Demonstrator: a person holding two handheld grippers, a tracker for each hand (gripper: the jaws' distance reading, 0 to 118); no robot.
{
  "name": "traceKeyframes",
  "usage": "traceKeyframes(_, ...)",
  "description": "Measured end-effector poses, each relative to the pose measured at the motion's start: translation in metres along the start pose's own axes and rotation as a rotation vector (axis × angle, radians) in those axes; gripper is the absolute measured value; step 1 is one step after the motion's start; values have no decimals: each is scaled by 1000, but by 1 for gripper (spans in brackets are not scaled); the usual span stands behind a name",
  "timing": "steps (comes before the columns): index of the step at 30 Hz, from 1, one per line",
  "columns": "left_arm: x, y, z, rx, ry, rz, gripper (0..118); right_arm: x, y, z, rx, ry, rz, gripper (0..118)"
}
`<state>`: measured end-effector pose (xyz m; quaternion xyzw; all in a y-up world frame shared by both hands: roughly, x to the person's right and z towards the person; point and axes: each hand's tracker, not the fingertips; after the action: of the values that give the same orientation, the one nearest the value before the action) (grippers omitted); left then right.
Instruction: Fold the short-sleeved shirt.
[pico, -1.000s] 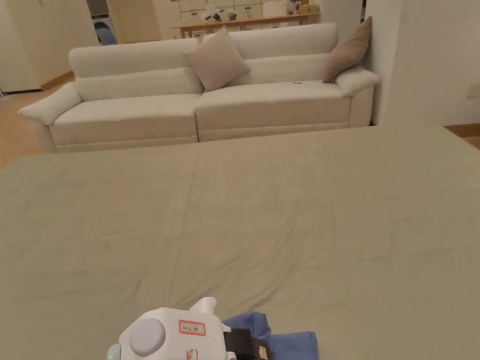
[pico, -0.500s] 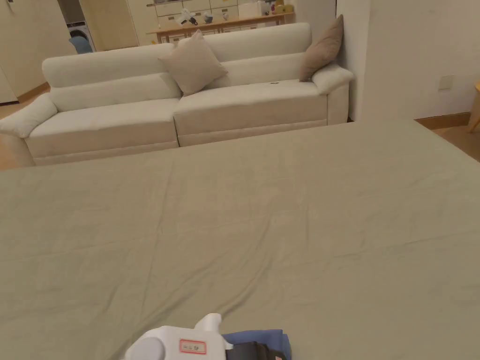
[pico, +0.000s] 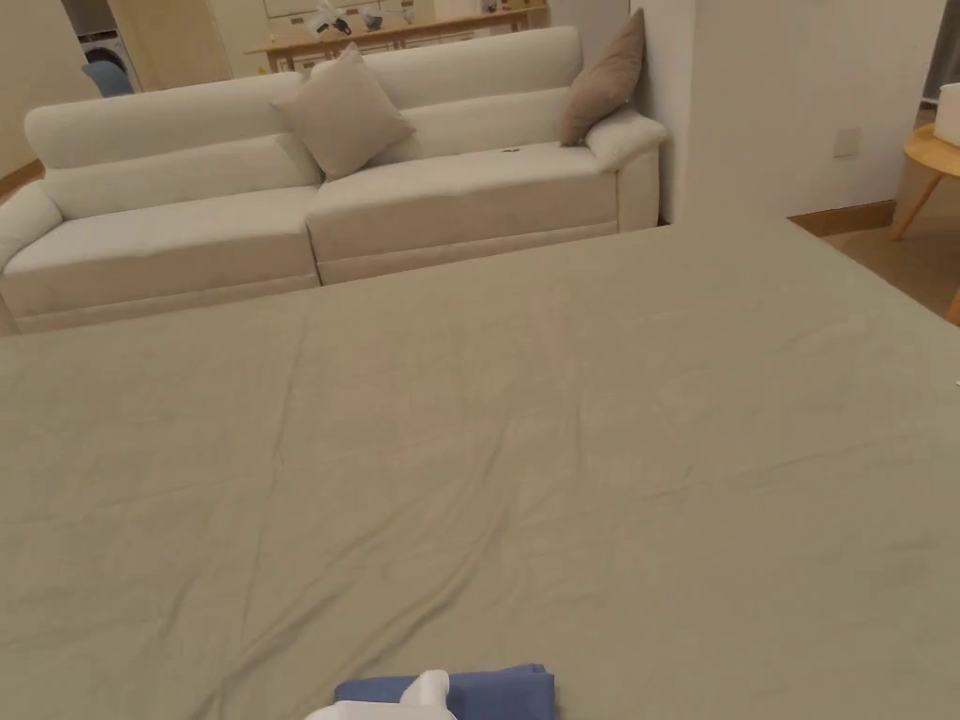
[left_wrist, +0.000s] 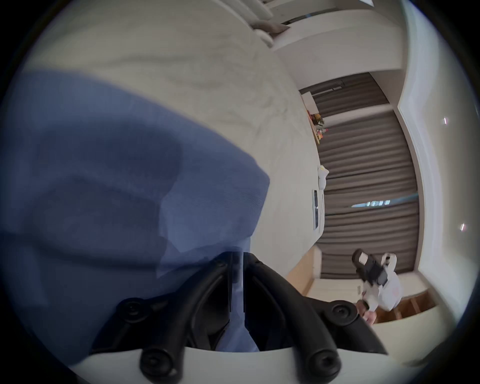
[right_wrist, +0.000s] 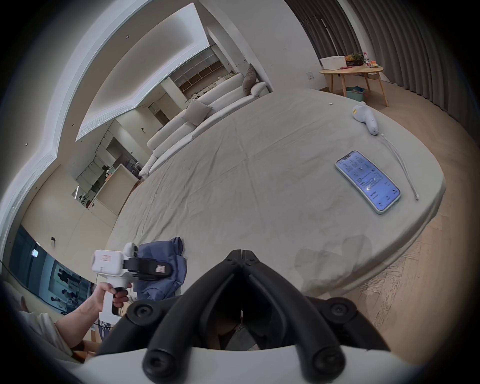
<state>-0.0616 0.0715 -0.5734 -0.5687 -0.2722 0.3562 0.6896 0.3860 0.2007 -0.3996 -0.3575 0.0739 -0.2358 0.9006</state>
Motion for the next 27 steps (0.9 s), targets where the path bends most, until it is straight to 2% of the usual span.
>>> traceKeyframes(1, -2, 2, -9, -7, -3, 41, 4, -2, 0, 2, 2, -11, -7, 0)
traceKeyframes(2, -1, 3, -16, 0, 7, 27, 1, -3, -1, 5, -1, -12, -13, 0)
traceKeyframes(6, 15, 4, -36, -56, 56, -91, 1, -13, -6, 4, -15, 17, 2, 0)
traceKeyframes(10, 30, -5, 10, 53, -136, -38, 1, -38, -8, -35, -103, 150, -14, 0)
traceKeyframes(13, 25, -4, 76, 152, -199, -30, 1, -82, -9, -87, -194, 287, 17, 0)
traceKeyframes(14, 17, -6, 99, 175, -177, -12, 1, -100, -10, -108, -234, 371, 10, 0)
traceKeyframes(17, -7, -9, 158, 269, -1, -40, 1, -135, -11, -193, -433, 724, -154, 0)
traceKeyframes(18, -13, -12, 173, 293, 87, -49, 1, -147, -16, -224, -504, 778, -183, 0)
traceKeyframes(19, -19, -15, 184, 307, 134, -30, 0, -154, -21, -248, -538, 788, -167, 0)
traceKeyframes(20, -26, -18, 196, 296, 147, -13, 0, -160, -27, -273, -597, 723, -129, 0)
traceKeyframes(22, -34, -26, 214, 307, 151, -15, 0, -153, -39, -315, -729, 563, -77, 0)
traceKeyframes(23, -38, -27, 220, 308, 162, -12, 0, -144, -47, -326, -764, 426, -49, 0)
traceKeyframes(24, -42, -27, 224, 293, 164, -18, 0, -132, -53, -335, -802, 436, -68, 0)
traceKeyframes(25, -44, -27, 226, 284, 177, -22, 0, -120, -50, -335, -764, 607, -207, 0)
traceKeyframes(26, -46, -27, 227, 284, 199, -24, 0, -117, -46, -329, -754, 553, -227, 0)
traceKeyframes(27, -49, -24, 225, 268, 201, -21, 0, -118, -45, -323, -723, 534, -175, 0)
